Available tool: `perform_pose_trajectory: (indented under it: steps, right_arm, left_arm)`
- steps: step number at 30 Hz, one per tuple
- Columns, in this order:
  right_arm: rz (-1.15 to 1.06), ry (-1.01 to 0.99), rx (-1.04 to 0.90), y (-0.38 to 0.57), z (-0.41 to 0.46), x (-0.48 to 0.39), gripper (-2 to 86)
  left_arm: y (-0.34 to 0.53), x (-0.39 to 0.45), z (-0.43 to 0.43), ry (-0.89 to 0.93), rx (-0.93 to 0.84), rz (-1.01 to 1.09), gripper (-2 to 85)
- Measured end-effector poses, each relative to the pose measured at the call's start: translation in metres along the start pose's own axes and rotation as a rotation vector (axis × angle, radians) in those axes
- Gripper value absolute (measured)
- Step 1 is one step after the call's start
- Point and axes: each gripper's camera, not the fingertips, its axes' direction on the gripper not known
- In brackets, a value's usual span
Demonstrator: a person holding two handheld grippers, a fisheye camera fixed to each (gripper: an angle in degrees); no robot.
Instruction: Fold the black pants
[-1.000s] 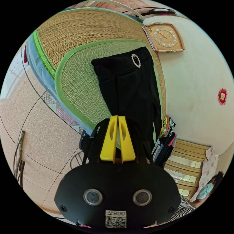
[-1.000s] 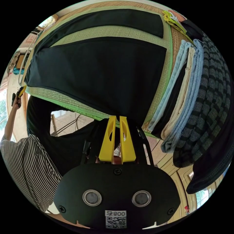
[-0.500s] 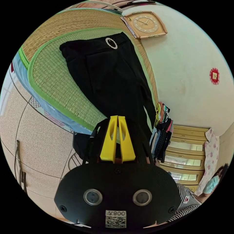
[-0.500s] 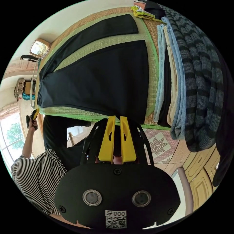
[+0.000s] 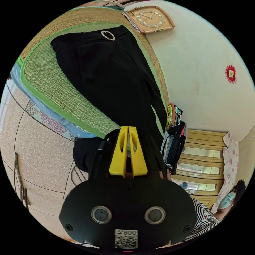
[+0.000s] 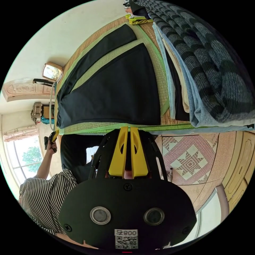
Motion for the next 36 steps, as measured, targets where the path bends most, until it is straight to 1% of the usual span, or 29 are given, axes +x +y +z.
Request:
perform_pose_trajectory:
  steps: [5,11,13,16,20,23,25,31,33,36]
  right_arm:
    - [-0.024,0.007,0.062,0.008,-0.015,0.0,3.4]
    - [-0.033,0.116,0.152,0.006,-0.04,-0.013,6.9]
    - [-0.061,0.128,0.169,-0.001,-0.046,-0.024,7.3]
    - [-0.113,0.164,0.179,-0.015,-0.051,-0.043,7.4]
    - [-0.178,0.169,0.182,-0.046,-0.054,-0.069,7.3]
    - [-0.218,0.202,0.171,-0.09,-0.054,-0.089,7.4]
    - [-0.255,0.269,0.157,-0.131,-0.054,-0.107,7.4]
    - [-0.347,0.446,0.082,-0.223,-0.05,-0.146,7.7]
    - [-0.387,0.49,0.058,-0.241,-0.046,-0.156,7.7]
    - [-0.468,0.57,0.022,-0.263,-0.039,-0.173,7.7]
  left_arm:
    - [-0.005,-0.003,0.034,-0.017,0.0,0.019,0.5]
    - [-0.014,-0.002,0.097,-0.061,-0.046,0.064,2.2]
    - [-0.017,0.0,0.117,-0.072,-0.052,0.073,2.6]
    - [-0.024,0.0,0.147,-0.034,-0.046,0.092,3.2]
    - [-0.037,0.006,0.19,-0.054,-0.052,0.145,4.7]
    - [-0.052,0.02,0.229,-0.116,-0.077,0.218,6.0]
    - [-0.063,0.035,0.258,-0.154,-0.1,0.279,6.6]
    - [-0.106,0.094,0.376,-0.361,-0.205,0.554,7.4]
    - [-0.12,0.109,0.421,-0.458,-0.238,0.65,7.8]
    - [-0.135,0.12,0.469,-0.547,-0.267,0.741,8.0]
